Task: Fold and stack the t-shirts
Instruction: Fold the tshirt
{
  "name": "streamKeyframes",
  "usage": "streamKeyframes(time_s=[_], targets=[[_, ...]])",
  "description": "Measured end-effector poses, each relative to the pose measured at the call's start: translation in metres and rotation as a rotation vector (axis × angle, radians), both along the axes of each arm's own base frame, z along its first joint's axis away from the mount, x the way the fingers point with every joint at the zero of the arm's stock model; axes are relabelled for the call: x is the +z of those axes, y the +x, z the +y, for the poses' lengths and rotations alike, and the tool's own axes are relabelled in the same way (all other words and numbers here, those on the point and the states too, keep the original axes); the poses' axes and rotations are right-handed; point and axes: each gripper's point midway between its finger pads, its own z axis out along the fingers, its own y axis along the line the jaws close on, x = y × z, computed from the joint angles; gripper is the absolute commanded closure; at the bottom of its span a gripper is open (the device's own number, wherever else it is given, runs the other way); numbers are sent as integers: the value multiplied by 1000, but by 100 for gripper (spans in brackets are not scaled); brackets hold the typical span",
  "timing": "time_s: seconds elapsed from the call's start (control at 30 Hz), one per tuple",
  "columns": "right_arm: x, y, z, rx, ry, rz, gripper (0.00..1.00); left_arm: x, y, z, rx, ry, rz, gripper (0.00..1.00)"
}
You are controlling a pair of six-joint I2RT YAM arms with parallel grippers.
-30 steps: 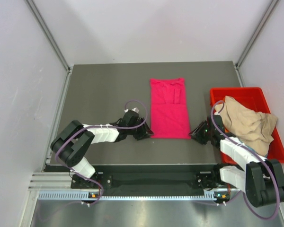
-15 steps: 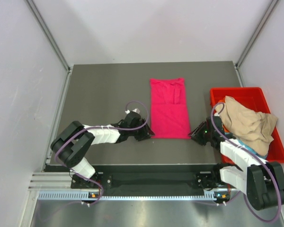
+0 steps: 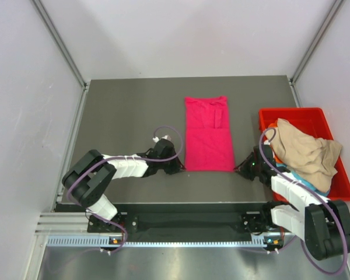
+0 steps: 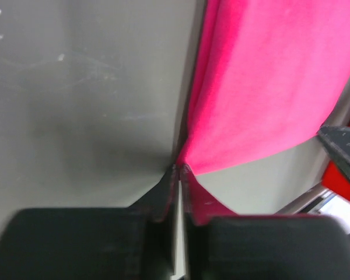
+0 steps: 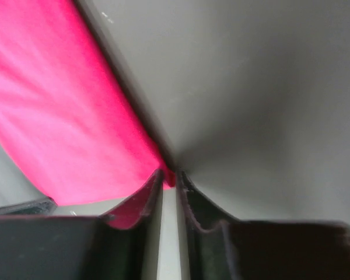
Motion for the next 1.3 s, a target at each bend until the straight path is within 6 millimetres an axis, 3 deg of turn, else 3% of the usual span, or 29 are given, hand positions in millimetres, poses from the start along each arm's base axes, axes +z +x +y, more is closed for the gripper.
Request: streamKeyframes(time_s=[0.07,0.27,0.47,0.7,0.9,0.93,0.97,1.0,1.1,1.3], targets=[[-3,-2,0,4,-3,3,100,-2,-1,2,-4,10,-5,100],[-2,-11,1,39,-10,13,100,8,-8,6,-11,0,-22,100],[18,-20,0,68,-11,-50,100,28,-27,-1,-48,-43,-56,100],[31,-33,-1,85,-4,-102,100,29,-61,-4,-86,-43,-29,100],[40,-39,-2,101,-9,-131,100,44,-63,-3,-67,-58,-55,100],[40,-39,-2,102,-11,-127,100,44,-63,-1,-63,-51,-54,98],[41,-39,-2,105,-14,-123,100,43,-63,0,-59,-42,-53,87],[41,-39,-2,107,-17,-117,100,42,-63,1,-60,-32,-52,69],[37,-40,-2,112,-22,-97,100,38,-64,4,-45,-8,-48,58],[32,-42,-1,114,-18,-85,100,20,-64,5,-20,44,-31,51]])
